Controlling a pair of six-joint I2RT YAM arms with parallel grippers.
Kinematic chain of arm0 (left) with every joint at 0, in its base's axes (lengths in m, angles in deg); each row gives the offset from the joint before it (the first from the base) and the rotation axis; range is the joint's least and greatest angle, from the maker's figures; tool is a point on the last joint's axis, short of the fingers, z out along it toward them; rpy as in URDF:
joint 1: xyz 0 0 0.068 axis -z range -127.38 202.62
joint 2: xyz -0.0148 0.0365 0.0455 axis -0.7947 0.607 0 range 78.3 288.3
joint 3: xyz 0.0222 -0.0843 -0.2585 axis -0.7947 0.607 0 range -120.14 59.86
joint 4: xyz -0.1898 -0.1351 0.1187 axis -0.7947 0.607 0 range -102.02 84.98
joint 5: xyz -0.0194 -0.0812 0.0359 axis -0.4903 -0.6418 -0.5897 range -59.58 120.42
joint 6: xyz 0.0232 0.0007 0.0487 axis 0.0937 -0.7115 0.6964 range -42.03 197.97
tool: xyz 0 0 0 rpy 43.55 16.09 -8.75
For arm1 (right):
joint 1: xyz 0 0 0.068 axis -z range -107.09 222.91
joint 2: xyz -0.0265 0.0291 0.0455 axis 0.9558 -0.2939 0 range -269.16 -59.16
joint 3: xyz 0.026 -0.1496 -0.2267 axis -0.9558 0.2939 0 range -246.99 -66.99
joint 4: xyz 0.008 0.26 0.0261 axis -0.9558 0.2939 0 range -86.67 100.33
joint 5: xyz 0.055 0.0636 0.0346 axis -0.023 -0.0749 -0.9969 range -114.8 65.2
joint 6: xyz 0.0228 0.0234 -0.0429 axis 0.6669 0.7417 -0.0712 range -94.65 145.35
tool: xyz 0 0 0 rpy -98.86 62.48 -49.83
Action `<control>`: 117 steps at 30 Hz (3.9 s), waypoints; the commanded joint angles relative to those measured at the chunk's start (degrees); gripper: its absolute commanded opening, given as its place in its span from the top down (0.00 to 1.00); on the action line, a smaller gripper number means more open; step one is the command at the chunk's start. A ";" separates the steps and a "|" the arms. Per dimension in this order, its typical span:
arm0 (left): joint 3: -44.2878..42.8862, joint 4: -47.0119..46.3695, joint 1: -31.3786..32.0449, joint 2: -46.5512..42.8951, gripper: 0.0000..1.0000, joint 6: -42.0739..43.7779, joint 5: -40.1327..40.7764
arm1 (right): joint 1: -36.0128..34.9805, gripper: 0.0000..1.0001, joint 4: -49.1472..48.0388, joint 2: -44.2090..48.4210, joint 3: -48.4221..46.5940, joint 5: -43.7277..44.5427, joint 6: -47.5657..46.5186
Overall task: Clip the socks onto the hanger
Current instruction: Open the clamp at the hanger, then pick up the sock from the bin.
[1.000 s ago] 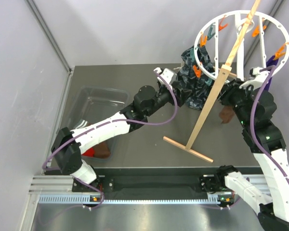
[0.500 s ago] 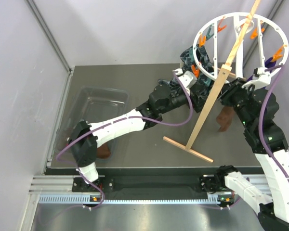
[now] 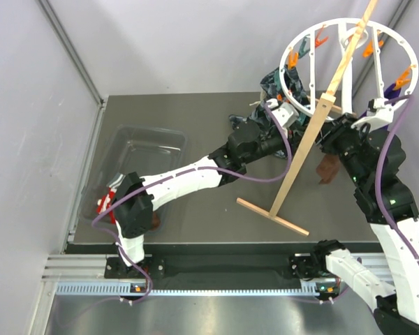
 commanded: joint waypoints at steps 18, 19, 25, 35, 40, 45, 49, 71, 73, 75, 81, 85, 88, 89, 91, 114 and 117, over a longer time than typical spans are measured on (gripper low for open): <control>-3.53 1.97 -0.03 -0.59 1.00 0.40 1.21 | -0.30 0.52 -0.69 0.54 -2.03 -0.28 -2.86; -3.61 1.88 -0.03 -0.50 1.00 0.31 1.20 | -0.30 0.52 -0.69 0.37 -1.94 -0.37 -2.95; -4.14 1.88 -0.03 -0.06 1.00 -0.04 0.68 | -0.39 0.58 -1.74 -0.07 -1.77 -0.63 -3.65; -4.76 2.50 0.23 0.29 1.00 0.13 0.76 | -0.30 0.68 -4.02 -1.04 -1.24 -0.55 -4.97; -3.27 2.76 0.23 -0.59 0.48 -0.57 4.27 | -0.30 1.00 -4.29 -1.04 -0.71 1.11 -5.15; 2.34 2.76 -1.43 -4.71 0.22 -2.14 10.16 | -0.30 1.00 -3.76 -1.21 -0.36 1.83 -5.15; 7.71 3.81 -5.03 -9.37 0.22 -4.43 12.98 | -0.39 1.00 -3.33 -1.22 0.08 2.27 -5.06; 32.33 71.66 -32.62 -47.69 0.24 -23.86 40.40 | -0.39 1.00 -3.76 -0.77 2.01 1.74 -9.02; 32.86 73.07 -36.32 -49.01 0.17 -23.95 40.23 | -0.30 1.00 -3.76 -1.21 1.66 1.12 -9.02; 34.17 73.08 -40.26 -49.19 0.16 -24.38 38.57 | -0.30 1.00 -3.68 -2.09 1.49 1.03 -9.11; 38.48 69.39 -48.98 -42.71 0.21 -30.78 34.94 | -0.39 1.00 -3.59 -2.45 1.84 1.21 -9.63; 39.10 66.14 -49.34 -36.55 0.28 -38.08 38.36 | -0.47 1.00 -3.76 -2.45 2.19 0.86 -9.72; 36.91 67.27 -49.95 -30.93 0.30 -43.45 42.15 | -0.39 1.00 -3.94 -2.18 2.89 0.86 -9.98; 35.42 66.40 -50.13 -29.69 0.30 -44.33 44.42 | -0.39 1.00 -4.03 -1.92 3.06 0.86 -9.90; 34.79 64.29 -50.22 -26.70 0.30 -43.73 46.55 | -0.47 1.00 -4.38 -1.66 3.42 0.95 -9.98; 34.79 49.00 -64.28 -3.23 0.55 -43.99 38.03 | -1.00 1.00 -5.08 -1.48 3.95 0.42 -10.51; 34.62 48.82 -64.28 -4.10 0.84 -43.29 37.33 | -1.09 1.00 -5.08 -1.66 3.95 0.33 -10.42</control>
